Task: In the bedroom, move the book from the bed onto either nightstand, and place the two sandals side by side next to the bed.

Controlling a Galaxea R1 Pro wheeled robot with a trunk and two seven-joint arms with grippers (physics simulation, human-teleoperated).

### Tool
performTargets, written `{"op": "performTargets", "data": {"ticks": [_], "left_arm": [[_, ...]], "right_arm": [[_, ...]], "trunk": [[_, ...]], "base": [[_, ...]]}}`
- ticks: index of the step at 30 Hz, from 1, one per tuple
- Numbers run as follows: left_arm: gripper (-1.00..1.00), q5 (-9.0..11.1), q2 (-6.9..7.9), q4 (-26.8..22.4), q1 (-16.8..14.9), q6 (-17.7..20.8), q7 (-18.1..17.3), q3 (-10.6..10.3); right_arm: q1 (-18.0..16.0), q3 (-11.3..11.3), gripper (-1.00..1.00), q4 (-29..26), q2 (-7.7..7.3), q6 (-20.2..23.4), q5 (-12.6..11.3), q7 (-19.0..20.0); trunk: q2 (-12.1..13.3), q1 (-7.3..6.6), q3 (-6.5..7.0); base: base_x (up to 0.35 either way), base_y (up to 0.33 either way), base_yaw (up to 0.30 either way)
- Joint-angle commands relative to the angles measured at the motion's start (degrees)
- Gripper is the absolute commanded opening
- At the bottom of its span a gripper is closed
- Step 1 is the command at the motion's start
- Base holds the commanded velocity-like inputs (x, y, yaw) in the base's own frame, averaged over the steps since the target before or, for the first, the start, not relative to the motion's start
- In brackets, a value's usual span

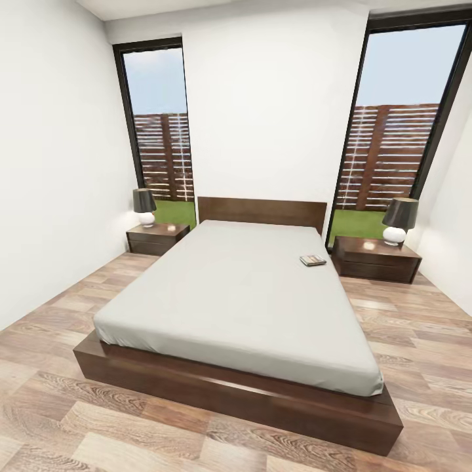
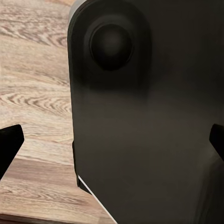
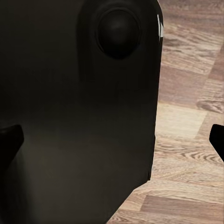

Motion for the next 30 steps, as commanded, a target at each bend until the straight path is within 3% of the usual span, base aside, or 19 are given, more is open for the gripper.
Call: {"op": "performTargets", "data": {"ticks": [1,8,30], "left_arm": [[1.0,0.0,0.05,-0.1,0.0,0.0,0.0,-0.1],[1.0,-0.1,0.23,-0.2,-0.1,0.1,0.0,-0.5],[1.0,-0.4,0.21,-0.3,-0.1,0.2,-0.1,-1.0]], "right_arm": [[0.3,0.0,1.0,0.2,0.01,0.2,0.0,0.0],[2.5,0.1,1.0,-0.4,0.27,1.6,-0.1,0.0],[3.0,0.2,1.0,-2.9,0.89,1.8,-0.1,0.1]], "trunk": [[0.0,0.0,-0.04],[0.0,0.0,-0.04],[0.0,0.0,-0.04]], "base": [[0.0,0.0,0.0],[0.0,0.0,0.0],[0.0,0.0,0.0]]}}
